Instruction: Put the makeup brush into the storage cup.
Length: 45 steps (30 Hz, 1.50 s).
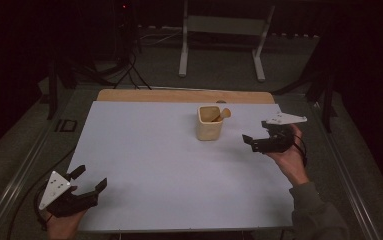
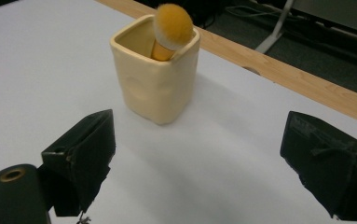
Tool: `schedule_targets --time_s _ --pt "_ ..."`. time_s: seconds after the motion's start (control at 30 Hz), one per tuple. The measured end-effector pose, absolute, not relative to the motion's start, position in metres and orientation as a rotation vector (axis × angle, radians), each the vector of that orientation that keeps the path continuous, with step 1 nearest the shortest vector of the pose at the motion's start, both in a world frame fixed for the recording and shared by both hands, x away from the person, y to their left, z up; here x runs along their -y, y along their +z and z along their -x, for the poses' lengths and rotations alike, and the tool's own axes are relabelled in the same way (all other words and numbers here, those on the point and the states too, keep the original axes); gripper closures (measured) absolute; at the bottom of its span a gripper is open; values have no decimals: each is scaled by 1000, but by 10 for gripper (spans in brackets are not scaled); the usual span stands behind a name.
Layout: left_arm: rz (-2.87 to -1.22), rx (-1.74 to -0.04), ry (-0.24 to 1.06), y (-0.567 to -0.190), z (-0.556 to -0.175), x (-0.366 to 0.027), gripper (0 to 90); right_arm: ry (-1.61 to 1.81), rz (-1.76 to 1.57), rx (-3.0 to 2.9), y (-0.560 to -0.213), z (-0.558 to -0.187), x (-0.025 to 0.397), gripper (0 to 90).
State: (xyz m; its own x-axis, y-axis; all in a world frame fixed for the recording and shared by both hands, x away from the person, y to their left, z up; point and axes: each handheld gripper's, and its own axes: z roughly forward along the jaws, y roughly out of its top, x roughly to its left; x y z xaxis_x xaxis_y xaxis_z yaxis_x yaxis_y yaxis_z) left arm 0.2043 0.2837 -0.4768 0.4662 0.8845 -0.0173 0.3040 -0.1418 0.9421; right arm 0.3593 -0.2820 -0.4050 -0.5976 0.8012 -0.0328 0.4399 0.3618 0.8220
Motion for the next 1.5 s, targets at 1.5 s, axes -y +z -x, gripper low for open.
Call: schedule_targets --time_s 1.5 --pt "-1674 -1039 695 -477 -205 -286 157 1345 -1021 -2030 -458 -268 305 103"
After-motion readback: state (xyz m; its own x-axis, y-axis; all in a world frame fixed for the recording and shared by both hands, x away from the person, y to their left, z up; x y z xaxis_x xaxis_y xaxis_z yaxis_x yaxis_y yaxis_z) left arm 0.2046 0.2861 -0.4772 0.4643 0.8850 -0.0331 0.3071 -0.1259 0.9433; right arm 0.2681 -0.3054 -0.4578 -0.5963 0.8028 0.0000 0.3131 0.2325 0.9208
